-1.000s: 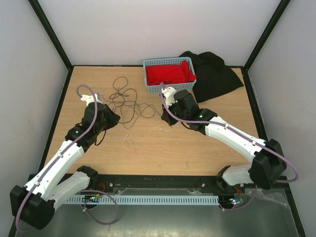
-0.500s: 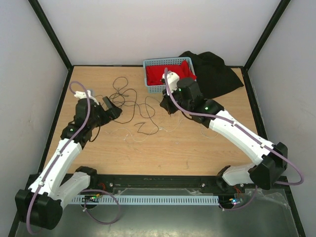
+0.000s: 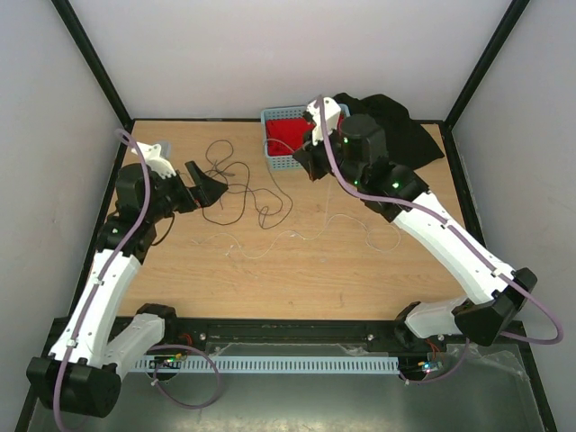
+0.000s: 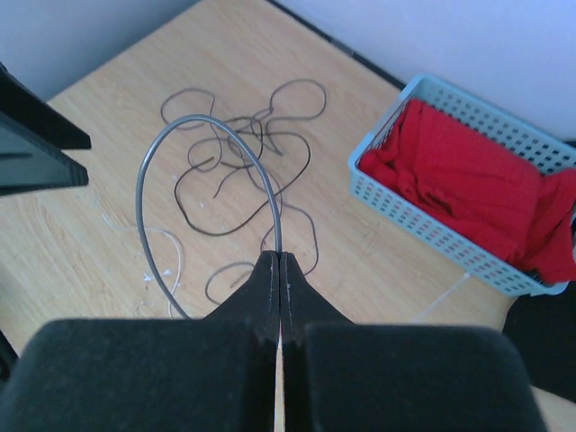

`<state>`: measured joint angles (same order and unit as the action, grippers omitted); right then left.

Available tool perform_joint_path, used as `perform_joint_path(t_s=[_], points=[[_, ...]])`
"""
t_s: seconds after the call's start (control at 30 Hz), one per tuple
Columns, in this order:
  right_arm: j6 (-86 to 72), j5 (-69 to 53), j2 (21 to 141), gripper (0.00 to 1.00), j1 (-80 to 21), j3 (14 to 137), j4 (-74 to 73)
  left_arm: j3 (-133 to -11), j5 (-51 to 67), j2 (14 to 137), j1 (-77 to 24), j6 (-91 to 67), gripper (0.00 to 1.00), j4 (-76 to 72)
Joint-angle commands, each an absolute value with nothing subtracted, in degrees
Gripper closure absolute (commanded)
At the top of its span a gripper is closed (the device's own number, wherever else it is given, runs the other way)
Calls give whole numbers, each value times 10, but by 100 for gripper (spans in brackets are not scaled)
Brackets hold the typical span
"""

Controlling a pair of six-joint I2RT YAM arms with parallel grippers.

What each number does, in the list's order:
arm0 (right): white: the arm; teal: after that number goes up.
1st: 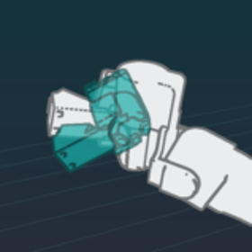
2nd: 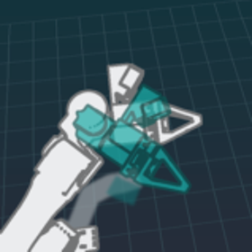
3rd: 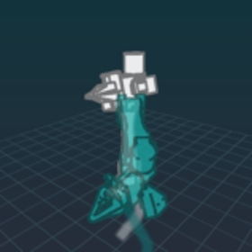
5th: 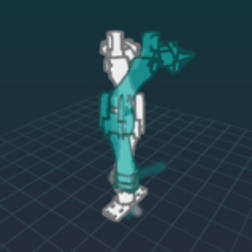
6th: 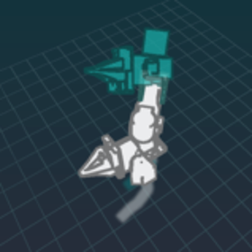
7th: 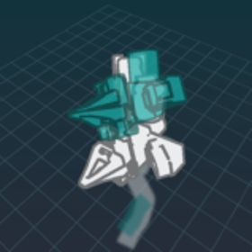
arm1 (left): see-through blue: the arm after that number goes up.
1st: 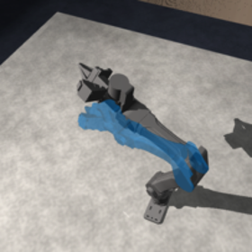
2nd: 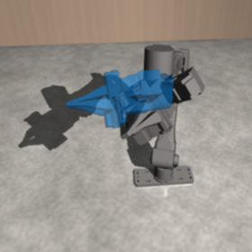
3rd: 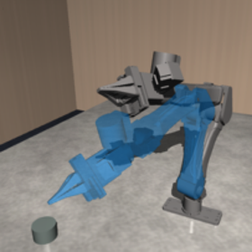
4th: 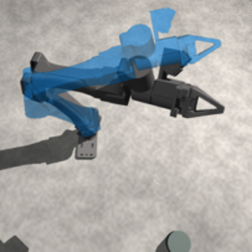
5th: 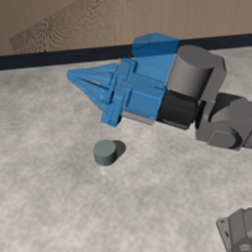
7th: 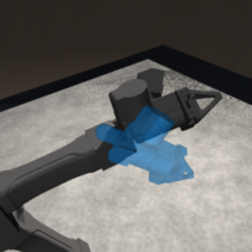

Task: Zip-tie the wires
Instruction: Straighten the cable at the center of the board.

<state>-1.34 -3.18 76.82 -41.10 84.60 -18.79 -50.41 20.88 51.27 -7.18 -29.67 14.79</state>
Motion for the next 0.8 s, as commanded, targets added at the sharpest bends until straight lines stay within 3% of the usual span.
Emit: perform_joint_path(t_s=[0.0,0.17,0.5,0.77], points=[[8,-32,756,100,-405,895,-202,-489,238,498,-68,-256,1,104],[0,-34,755,100,-398,943,-226,-422,279,467,-68,-251,1,-7],[-15,-87,772,100,-391,1046,-265,-356,309,481,-117,-257,1,-78],[-21,-137,770,100,-390,1095,-289,-322,299,524,-190,-215,12,-171]])
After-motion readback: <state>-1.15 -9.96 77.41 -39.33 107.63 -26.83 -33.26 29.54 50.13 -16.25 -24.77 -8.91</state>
